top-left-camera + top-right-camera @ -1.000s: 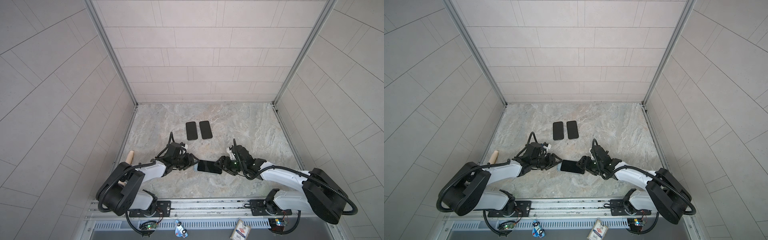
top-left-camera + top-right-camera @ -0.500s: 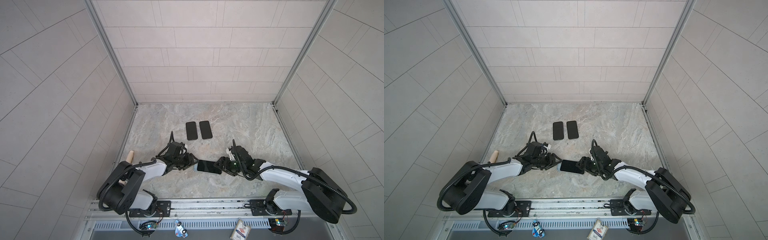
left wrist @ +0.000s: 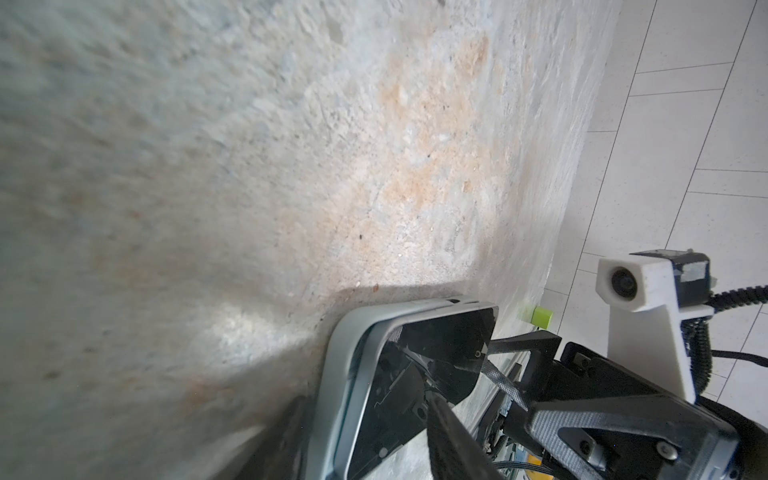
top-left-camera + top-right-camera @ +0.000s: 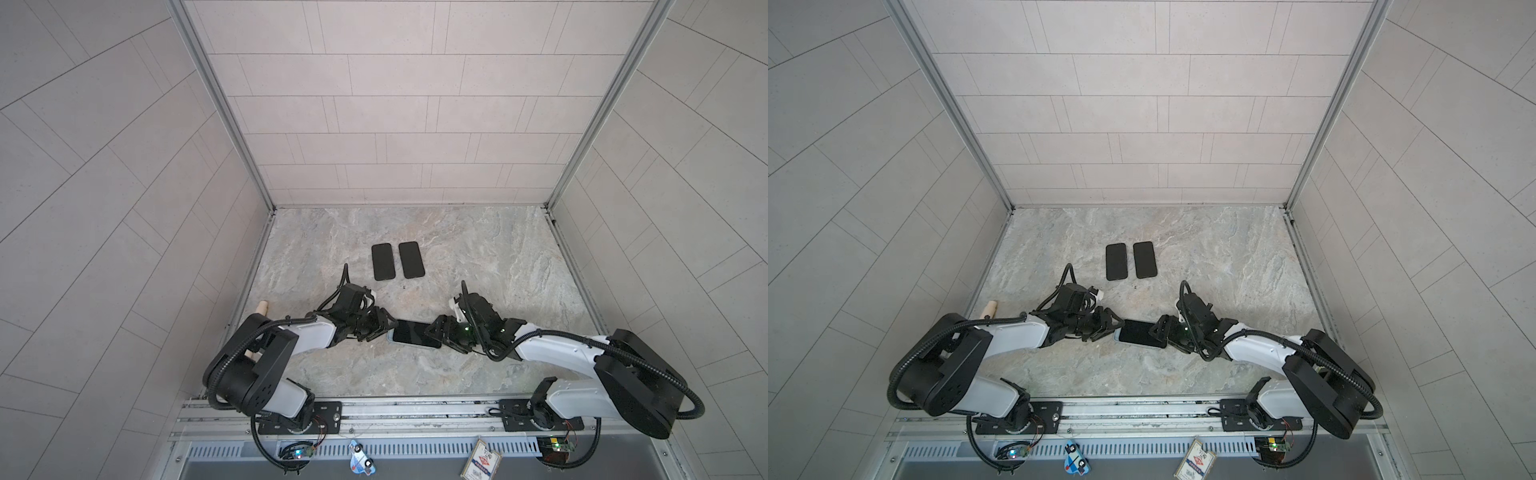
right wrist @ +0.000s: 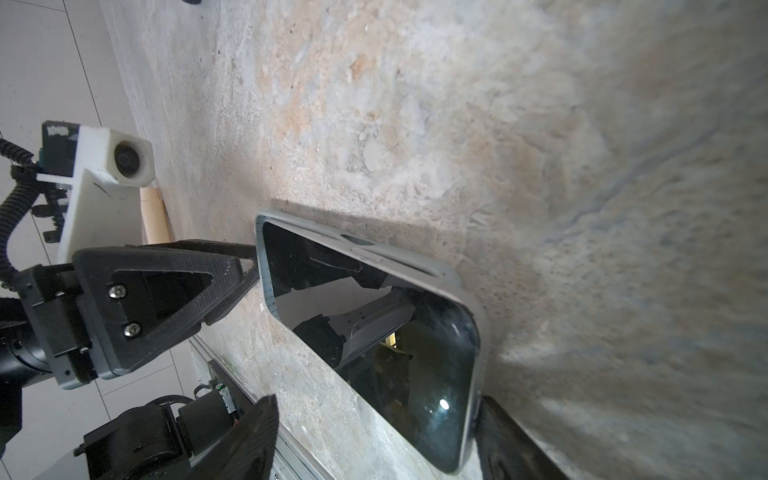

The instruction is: Put the phone into the phone case

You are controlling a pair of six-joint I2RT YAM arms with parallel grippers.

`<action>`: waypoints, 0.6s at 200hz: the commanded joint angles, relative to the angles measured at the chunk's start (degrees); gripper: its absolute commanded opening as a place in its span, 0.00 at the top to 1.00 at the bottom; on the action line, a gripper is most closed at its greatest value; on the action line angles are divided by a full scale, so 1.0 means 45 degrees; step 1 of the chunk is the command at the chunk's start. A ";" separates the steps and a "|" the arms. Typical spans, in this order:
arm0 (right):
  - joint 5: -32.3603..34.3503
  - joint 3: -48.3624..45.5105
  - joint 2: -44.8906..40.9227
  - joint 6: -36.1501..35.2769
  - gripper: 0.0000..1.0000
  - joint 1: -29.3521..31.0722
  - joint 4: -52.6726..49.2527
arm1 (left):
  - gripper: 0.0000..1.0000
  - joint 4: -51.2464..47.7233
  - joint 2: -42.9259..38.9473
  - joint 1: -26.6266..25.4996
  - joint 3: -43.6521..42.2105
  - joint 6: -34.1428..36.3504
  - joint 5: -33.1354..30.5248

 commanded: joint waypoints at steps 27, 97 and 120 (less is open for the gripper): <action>0.0462 0.0433 -0.0374 -0.0384 0.24 0.0088 -0.0742 | 0.49 0.0043 -0.0224 0.0034 0.0141 0.0052 -0.0007; 0.0997 0.0868 -0.1014 -0.1164 0.24 0.0123 -0.2249 | 0.49 -0.0659 -0.1081 -0.0001 0.0003 0.0268 -0.0651; 0.0886 0.0863 -0.0806 -0.1057 0.24 0.0202 -0.1893 | 0.49 -0.0562 -0.0949 0.0014 0.0021 0.0250 -0.0496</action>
